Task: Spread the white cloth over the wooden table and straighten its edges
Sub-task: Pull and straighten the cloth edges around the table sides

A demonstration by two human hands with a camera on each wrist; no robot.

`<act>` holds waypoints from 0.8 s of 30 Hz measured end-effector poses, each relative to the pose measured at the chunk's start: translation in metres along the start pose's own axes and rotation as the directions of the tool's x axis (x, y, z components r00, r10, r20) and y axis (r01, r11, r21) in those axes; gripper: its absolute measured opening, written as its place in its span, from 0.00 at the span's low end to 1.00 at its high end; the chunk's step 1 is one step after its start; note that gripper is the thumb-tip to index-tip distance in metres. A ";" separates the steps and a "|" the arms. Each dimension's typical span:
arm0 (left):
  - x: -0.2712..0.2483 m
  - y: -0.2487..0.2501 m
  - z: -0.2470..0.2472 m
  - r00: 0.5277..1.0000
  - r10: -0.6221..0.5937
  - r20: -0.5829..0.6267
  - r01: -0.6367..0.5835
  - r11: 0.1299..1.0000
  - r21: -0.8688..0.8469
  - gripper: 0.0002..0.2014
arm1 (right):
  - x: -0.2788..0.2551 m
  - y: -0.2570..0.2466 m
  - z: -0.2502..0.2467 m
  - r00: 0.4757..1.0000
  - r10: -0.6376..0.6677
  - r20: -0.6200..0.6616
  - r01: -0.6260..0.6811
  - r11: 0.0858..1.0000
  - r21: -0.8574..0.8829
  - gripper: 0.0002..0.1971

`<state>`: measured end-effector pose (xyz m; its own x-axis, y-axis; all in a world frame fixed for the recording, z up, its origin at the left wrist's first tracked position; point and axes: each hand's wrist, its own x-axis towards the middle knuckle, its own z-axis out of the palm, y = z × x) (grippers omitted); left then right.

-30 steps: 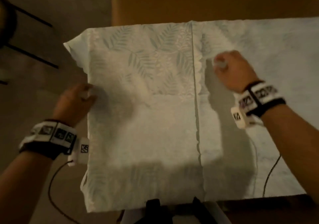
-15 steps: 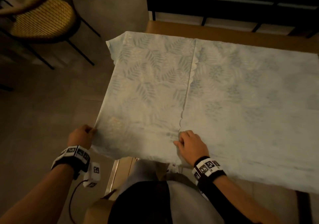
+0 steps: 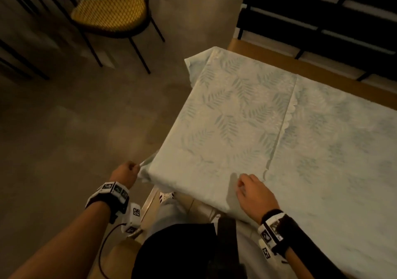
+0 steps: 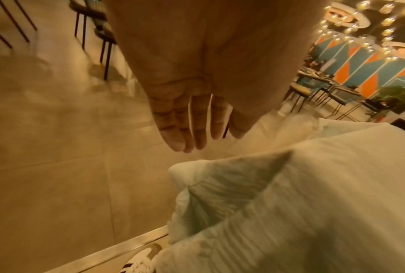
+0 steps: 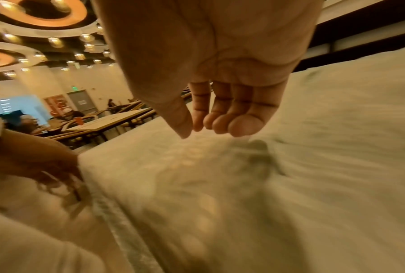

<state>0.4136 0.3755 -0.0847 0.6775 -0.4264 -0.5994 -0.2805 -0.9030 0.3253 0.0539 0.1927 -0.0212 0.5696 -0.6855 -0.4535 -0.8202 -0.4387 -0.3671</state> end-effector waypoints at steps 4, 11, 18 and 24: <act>0.027 -0.025 0.009 0.985 -0.025 0.170 0.041 0.995 -0.088 0.25 | 0.034 -0.094 0.010 0.966 -0.239 0.094 0.245 0.968 -0.051 0.12; 0.071 -0.039 0.025 0.944 -0.099 0.315 0.159 0.972 -0.171 0.32 | 0.094 -0.234 0.060 0.873 -0.368 0.321 0.449 0.863 -0.232 0.31; 0.094 -0.069 0.029 0.932 -0.082 0.353 0.165 0.963 -0.212 0.14 | 0.108 -0.263 0.095 0.889 -0.231 0.396 0.427 0.731 -0.532 0.18; 0.092 -0.060 0.026 0.863 -0.068 0.500 0.295 0.872 -0.390 0.27 | 0.107 -0.264 0.093 0.901 -0.208 0.382 0.392 0.767 -0.508 0.17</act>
<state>0.4750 0.3896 -0.1785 0.2636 -0.3325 -0.9055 0.2204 -0.8931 0.3921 0.3363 0.2890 -0.0486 0.7035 -0.3046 -0.6421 -0.4323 -0.9005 -0.0464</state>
